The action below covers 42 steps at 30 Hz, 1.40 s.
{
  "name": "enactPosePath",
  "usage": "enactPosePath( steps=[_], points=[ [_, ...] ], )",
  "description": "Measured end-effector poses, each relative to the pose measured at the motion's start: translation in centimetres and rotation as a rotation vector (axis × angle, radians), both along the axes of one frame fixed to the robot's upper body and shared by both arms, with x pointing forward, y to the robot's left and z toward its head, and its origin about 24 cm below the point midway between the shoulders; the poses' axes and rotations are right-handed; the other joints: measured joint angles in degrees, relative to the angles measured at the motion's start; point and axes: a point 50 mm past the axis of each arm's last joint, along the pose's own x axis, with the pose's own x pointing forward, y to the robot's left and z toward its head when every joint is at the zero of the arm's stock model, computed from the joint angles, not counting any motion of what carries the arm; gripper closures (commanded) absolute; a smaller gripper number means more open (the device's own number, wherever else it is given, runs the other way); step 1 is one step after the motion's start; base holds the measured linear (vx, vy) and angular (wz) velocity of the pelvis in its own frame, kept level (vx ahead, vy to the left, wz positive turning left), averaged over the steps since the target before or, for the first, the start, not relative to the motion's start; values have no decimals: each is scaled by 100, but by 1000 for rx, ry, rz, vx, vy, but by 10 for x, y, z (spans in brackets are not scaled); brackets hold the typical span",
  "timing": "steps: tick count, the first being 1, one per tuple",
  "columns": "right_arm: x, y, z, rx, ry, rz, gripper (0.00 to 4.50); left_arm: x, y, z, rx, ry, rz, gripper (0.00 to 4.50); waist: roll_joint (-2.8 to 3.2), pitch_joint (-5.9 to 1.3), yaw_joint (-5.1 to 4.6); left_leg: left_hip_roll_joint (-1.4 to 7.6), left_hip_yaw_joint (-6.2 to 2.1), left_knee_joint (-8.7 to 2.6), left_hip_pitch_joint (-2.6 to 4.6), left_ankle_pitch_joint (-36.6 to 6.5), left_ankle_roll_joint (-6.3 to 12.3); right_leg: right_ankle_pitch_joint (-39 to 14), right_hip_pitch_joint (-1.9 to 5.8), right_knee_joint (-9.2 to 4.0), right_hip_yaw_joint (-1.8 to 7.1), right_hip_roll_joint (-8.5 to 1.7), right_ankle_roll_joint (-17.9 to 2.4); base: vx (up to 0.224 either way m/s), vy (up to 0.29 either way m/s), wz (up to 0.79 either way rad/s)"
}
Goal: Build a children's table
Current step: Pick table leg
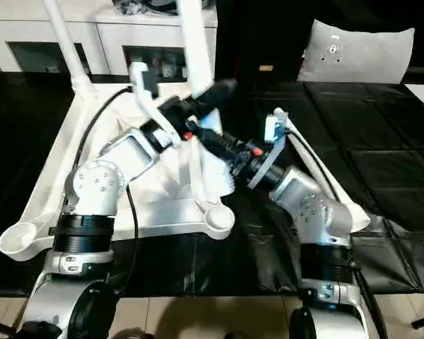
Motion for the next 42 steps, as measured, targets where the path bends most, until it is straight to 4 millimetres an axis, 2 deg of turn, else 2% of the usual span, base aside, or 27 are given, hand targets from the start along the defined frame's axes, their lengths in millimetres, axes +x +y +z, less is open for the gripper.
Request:
enactPosePath(
  steps=[5, 8, 11, 14, 18, 23, 36, 38, 40, 42],
  points=[
    [8, 7, 1, -149, -111, -177, 264, -1, 3, -9, 172, -45, 80, 109, -1, 0, -17, 2, 0, -3, 1, -15, -32, 1, -7, 0, 0, 1, 4, 0, 0, 0],
    [15, 14, -1, -331, -244, -350, 264, 2, -2, -11, 270, -70, 238, 122, 1, 0, -19, 0, -1, 1, 1, -16, -33, 6, -11, -5, 0, -1, 11, 0, 0, 0],
    [13, 24, -5, -357, -312, -419, 264, 2, -8, -11, 303, -98, 341, 141, -2, 1, -26, -1, -1, 1, -1, -18, -32, 5, -10, -9, 1, -1, 15, 0, 0, 0],
    [13, 29, -6, -393, -371, -450, 264, 2, -7, -13, 317, -108, 386, 166, -40, 9, -56, 0, 1, -2, -4, -17, -31, 3, -10, -9, 1, -2, 17, 0, 0, 0],
    [13, 35, -12, -418, -400, -484, 264, 2, -3, -14, 316, -115, 432, 205, -37, 9, -127, -1, 2, -2, -4, -17, -31, 4, -12, -8, 3, -2, 15, 0, 0, 0],
    [13, 36, -16, -412, -425, -520, 264, 2, -4, -14, 302, -113, 437, 243, -37, 9, -141, -1, 2, -2, -4, -17, -31, 5, -10, -8, 3, -2, 15, 0, 0, 0],
    [15, 37, -19, -443, -471, -501, 264, 3, 1, -17, 203, -48, 389, 260, -27, 7, -152, 0, 3, -1, -3, -17, -31, 15, -7, -4, 3, -1, -1, 0, 0, 0],
    [17, 38, -19, -449, -469, -479, 194, 4, 4, -18, 182, -24, 395, 261, -26, 7, -151, 0, 3, -1, -3, -17, -31, 15, -6, -4, 3, -1, -1, 0, 0, 0],
    [16, 38, -20, -449, -464, -440, 188, 7, 8, -22, 168, 5, 407, 263, -24, 6, -150, 0, 3, 0, -3, -17, -31, 15, -1, -4, 3, -1, -1, 0, 0, 0],
    [14, 39, -25, -443, -437, -364, 160, 11, 15, -26, 157, 46, 448, 264, -24, 6, -152, 0, 3, 1, -4, -16, -30, 16, -2, -4, 3, -1, -1, 0, 0, 0]
  ],
)
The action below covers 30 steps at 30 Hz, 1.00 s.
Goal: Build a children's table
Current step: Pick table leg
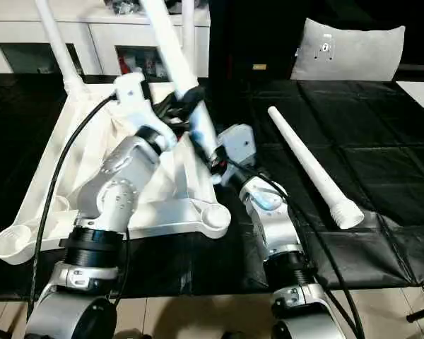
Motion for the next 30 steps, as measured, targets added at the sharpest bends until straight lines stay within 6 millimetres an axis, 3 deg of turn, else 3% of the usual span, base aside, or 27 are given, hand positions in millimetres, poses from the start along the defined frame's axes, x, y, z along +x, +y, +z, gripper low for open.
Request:
enactPosePath(
  steps=[3, 9, 18, 30],
  points=[
    [-4, -3, -2, 9, 32, 63, 142, 4, 15, 1, -26, 5, 63, 265, 0, 0, 10, 1, -1, 0, 1, 1, 1, 4, -5, 0, -1, 0, -6, 0, 0, 0],
    [-6, -14, 14, 83, 28, 135, 86, 10, 33, 11, -10, -30, 110, 265, 0, 0, 27, 0, -2, 2, 6, 1, 3, 9, -2, -3, -1, 0, -14, 0, 0, 0],
    [6, -85, 30, 176, 263, 35, 11, 11, 55, 12, 45, -44, -21, 266, 11, -2, 37, 0, -4, 11, 8, 3, 6, 15, -1, 3, -1, 0, -17, 0, 0, 0],
    [-14, -79, 39, 202, 410, 383, 5, -19, 42, 29, 6, -182, -491, 266, 24, -4, 58, 2, -2, 12, 6, 4, 5, 4, 4, 5, -2, 0, 0, 0, 0, 0]
  ],
)
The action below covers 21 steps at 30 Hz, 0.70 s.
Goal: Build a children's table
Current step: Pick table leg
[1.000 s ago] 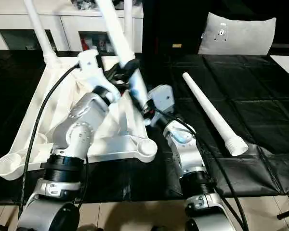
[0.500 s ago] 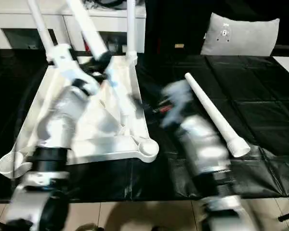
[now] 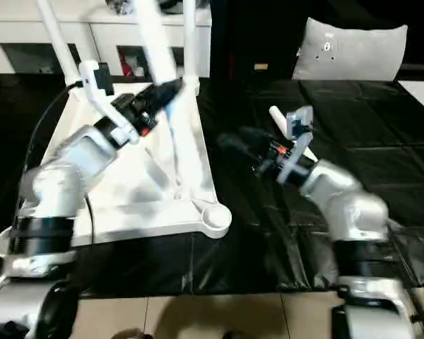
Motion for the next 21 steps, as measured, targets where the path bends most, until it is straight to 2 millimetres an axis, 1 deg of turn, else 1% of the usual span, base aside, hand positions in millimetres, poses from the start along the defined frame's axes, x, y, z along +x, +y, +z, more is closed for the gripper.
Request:
enactPosePath(
  steps=[3, 6, 7, 8, 12, 13, 15, 17, 18, 21],
  points=[
    [-8, 8, -4, 5, 19, 108, 5, -7, -2, 0, 44, -45, -84, 266, 0, 0, 18, 0, 0, 5, 4, 0, -1, 0, 1, 1, 0, 0, 3, 0, 0, 0],
    [-13, 17, 0, 7, -1, 197, 5, -11, -9, 1, 74, -76, -151, 266, -1, 0, 34, 2, 0, 11, 5, 0, -1, 2, 8, 2, 0, -1, 5, 0, 0, 0],
    [-13, 19, -1, 6, 0, 207, 22, -13, -12, 2, 78, -86, -166, 266, -1, 0, 38, 1, 0, 11, 5, 0, -1, 2, 9, 1, 1, -1, 5, 0, 0, 0],
    [-13, 21, -2, 4, 3, 215, 22, -14, -14, 3, 81, -92, -178, 266, -1, 0, 44, 1, 0, 12, 5, 0, -1, 2, 10, 1, 1, -1, 5, 0, 0, 0],
    [-13, 27, -6, -6, 16, 236, 59, -16, -18, 1, 96, -98, -205, 266, -1, 0, 60, 1, 0, 11, 3, 0, -2, 2, 9, 2, 1, -1, 6, 0, 0, 0],
    [-13, 28, -7, -11, 22, 242, 59, -16, -19, 1, 100, -100, -213, 266, -1, 0, 60, 1, 0, 11, 3, 0, -2, 1, 8, 1, 1, -1, 6, 0, 0, 0],
    [-14, 32, -12, -21, 38, 254, 95, -18, -22, 0, 104, -103, -227, 266, -5, 0, 62, 2, 0, 10, 1, 0, -2, 1, 6, 2, 1, -1, 7, 0, 0, 0],
    [-14, 33, -14, -22, 46, 256, 95, -19, -24, -1, 109, -103, -233, 266, -5, 0, 66, 2, 0, 10, 0, 0, -2, 1, 2, 2, 1, -1, 7, 0, 0, 0],
    [-13, 33, -15, -21, 54, 254, 113, -19, -24, -2, 111, -101, -237, 266, -5, 0, 73, 2, 0, 10, 0, 0, -2, 1, 2, 2, 1, -1, 7, 0, 0, 0],
    [-13, 33, -16, -21, 60, 252, 134, -20, -23, -4, 115, -100, -235, 266, -5, 0, 80, 2, 0, 11, 1, 0, -2, 1, 1, 2, 1, -1, 7, 0, 0, 0]
  ],
)
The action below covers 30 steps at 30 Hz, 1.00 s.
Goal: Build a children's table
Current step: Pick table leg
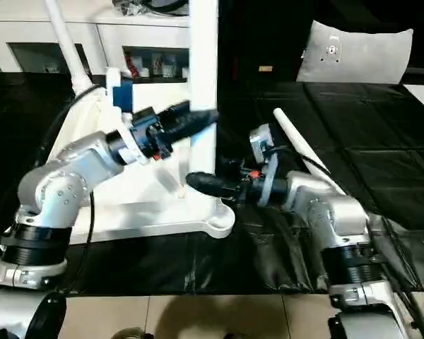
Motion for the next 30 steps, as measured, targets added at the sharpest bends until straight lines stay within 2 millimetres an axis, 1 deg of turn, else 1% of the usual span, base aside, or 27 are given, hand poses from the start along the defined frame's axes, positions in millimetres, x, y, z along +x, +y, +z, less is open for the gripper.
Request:
enactPosePath(
  steps=[4, 5, 6, 7, 9, 10, 13, 21, 22, 23, 25, 26, 27, 28, 30],
  points=[
    [0, 1, -1, -3, 2, 3, 179, 0, -1, 0, 2, -3, 0, 266, 0, 0, 4, 0, 0, 0, 0, 0, 0, 0, 4, 0, 0, 0, 0, 0, 0, 0],
    [0, 3, -1, -1, 4, 7, 179, -1, -1, -1, 3, -3, -1, 266, 0, 0, 2, 0, 0, 0, -1, 0, 0, 0, 4, 0, 0, 0, 0, 0, 0, 0],
    [-1, 5, -2, -2, 5, 12, 194, -1, -2, -1, 4, -3, -3, 266, 0, 0, 2, 0, 0, 0, -1, 0, 0, 0, 4, 0, 0, 0, 0, 0, 0, 0],
    [-1, 6, -2, -3, 7, 16, 194, -1, -2, -1, 5, -2, -4, 266, 0, 0, 3, 0, 0, 0, -1, 0, 0, 0, 4, 0, 0, 0, 0, 0, 0, 0],
    [-1, 8, -3, -3, 10, 23, 221, -2, -3, -2, 6, -3, -4, 266, -2, 0, 2, 0, 0, 0, -1, 0, 0, 0, 4, 0, 0, 0, 1, 0, 0, 0],
    [-2, 9, -4, -5, 11, 23, 221, -2, -5, -2, 8, -7, -5, 266, -8, 1, 3, 0, 0, 0, -1, 0, 0, 0, 4, 0, 0, 0, 1, 0, 0, 0],
    [-2, 9, -5, -13, 14, 23, 247, -2, -6, -4, 14, -6, 6, 266, -26, 3, 2, 0, 1, 0, -2, 0, 0, -1, 3, -1, 1, 0, 2, 0, 0, 0],
    [-1, 15, -7, -17, 3, 3, 257, -1, -6, -7, 1, 8, 33, 266, -31, 4, 0, 0, 1, 0, -3, 0, 0, -1, 3, 0, 1, 0, 2, 0, 0, 0],
    [0, 16, -7, -20, -8, -14, 257, 0, -5, -7, 3, 6, 47, 210, -33, 4, -5, 0, 1, 0, -3, 0, 0, -1, 2, 0, 1, 0, 2, 0, 0, 0],
    [1, 19, -8, -26, -21, -37, 258, 1, -5, -7, 9, 0, 67, 196, -33, 4, -5, 0, 1, 0, -2, 0, 0, -1, 3, 0, 1, 0, 2, 0, 0, 0],
    [4, 22, -9, -49, -47, -89, 259, 3, -5, -8, 25, -7, 115, 190, -33, 4, -5, 0, 1, 1, -1, 0, -1, -1, 4, 0, 1, 0, 3, 0, 0, 0],
    [6, 25, -9, -56, -66, -117, 259, 4, -6, -8, 35, -22, 138, 174, -32, 4, -6, 0, 1, 1, -1, 1, -1, 0, 0, 0, 1, 0, 3, 0, 0, 0],
    [7, 27, -9, -61, -78, -133, 259, 5, -6, -7, 43, -32, 150, 174, -32, 4, -8, 0, 0, 1, -1, 1, -2, 0, -3, 0, 1, 0, 4, 0, 0, 0],
    [7, 28, -9, -66, -88, -149, 259, 5, -6, -7, 53, -45, 160, 159, -31, 4, -10, 0, 0, 1, -1, 1, -2, 0, -3, 0, 1, 0, 4, 0, 0, 0],
    [9, 29, -8, -72, -108, -185, 259, 5, -8, -8, 80, -77, 184, 150, -32, 4, -15, 0, 0, 0, 0, 1, -2, 0, -3, -1, 1, 0, 4, 0, 0, 0]
  ],
)
